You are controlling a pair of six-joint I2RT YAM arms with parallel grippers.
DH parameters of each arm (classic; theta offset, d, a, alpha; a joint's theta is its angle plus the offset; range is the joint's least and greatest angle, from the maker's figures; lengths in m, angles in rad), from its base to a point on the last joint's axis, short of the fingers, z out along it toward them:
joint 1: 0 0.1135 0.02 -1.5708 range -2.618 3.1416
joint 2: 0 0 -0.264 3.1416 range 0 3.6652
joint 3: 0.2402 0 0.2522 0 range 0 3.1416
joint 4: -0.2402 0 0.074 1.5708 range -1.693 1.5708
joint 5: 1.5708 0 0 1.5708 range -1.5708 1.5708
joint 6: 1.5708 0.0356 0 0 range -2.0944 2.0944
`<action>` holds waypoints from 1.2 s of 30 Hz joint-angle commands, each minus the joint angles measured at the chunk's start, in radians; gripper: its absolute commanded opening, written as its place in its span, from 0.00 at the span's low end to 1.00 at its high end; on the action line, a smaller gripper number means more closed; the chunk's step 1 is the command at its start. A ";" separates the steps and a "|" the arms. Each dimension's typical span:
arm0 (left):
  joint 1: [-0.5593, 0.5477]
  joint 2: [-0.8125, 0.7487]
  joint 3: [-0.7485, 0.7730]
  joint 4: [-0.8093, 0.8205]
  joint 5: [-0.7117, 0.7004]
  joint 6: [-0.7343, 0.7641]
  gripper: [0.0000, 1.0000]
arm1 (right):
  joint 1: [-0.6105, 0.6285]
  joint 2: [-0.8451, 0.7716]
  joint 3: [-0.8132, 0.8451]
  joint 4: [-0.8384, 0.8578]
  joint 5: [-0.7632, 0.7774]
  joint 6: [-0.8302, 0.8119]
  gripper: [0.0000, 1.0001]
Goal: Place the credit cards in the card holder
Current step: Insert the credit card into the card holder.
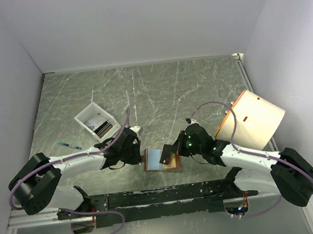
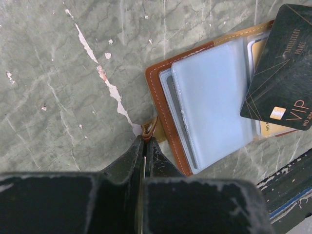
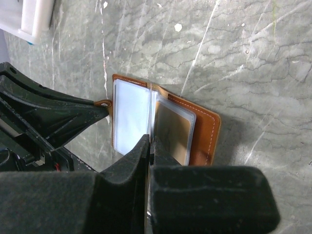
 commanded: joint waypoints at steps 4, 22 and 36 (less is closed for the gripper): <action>-0.006 0.017 -0.011 0.004 -0.030 -0.005 0.07 | -0.004 0.013 -0.045 0.042 -0.014 -0.002 0.00; -0.007 0.013 -0.015 0.000 -0.037 -0.020 0.07 | -0.004 -0.026 -0.084 0.064 -0.004 0.010 0.00; -0.006 0.033 -0.009 0.000 -0.042 -0.035 0.07 | 0.006 0.012 -0.091 0.117 -0.047 0.020 0.00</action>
